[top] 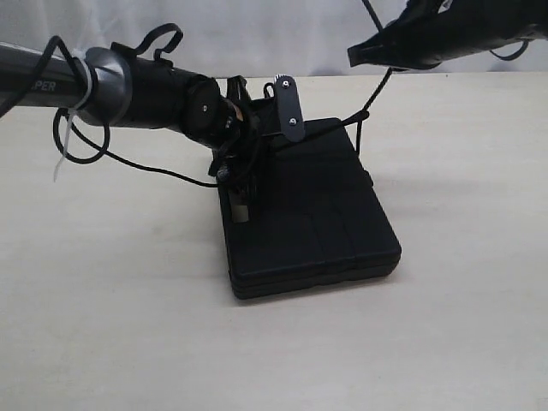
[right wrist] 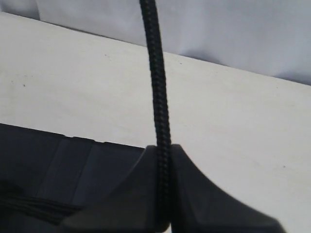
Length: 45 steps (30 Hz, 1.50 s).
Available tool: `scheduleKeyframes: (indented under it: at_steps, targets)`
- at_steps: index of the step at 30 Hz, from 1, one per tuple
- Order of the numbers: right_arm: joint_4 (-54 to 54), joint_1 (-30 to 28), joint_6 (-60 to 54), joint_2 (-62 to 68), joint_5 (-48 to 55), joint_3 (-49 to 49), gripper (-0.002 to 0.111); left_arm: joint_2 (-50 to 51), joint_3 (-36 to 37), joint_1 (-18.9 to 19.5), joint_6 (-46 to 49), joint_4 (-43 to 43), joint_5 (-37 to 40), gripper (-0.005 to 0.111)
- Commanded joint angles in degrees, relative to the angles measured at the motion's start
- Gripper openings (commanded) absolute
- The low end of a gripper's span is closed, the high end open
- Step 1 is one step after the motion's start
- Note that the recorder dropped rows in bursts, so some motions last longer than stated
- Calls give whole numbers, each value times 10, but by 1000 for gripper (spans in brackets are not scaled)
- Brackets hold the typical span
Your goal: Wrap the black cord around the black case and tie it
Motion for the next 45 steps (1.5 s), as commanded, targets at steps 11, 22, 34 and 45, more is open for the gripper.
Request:
scheduleKeyframes:
  at_steps: [11, 22, 34, 45]
  targets:
    - [0, -135, 20, 116, -5, 17, 4, 0, 0, -2, 39, 1, 30, 0]
    - [4, -180, 30, 153, -5, 17, 4, 9, 0, -1, 58, 8, 33, 0]
    - [2, -180, 30, 139, 12, 17, 4, -44, 0, -1, 52, -7, 79, 55]
    - [2, -180, 28, 89, 55, 17, 4, -28, 0, -9, 56, -154, -57, 0]
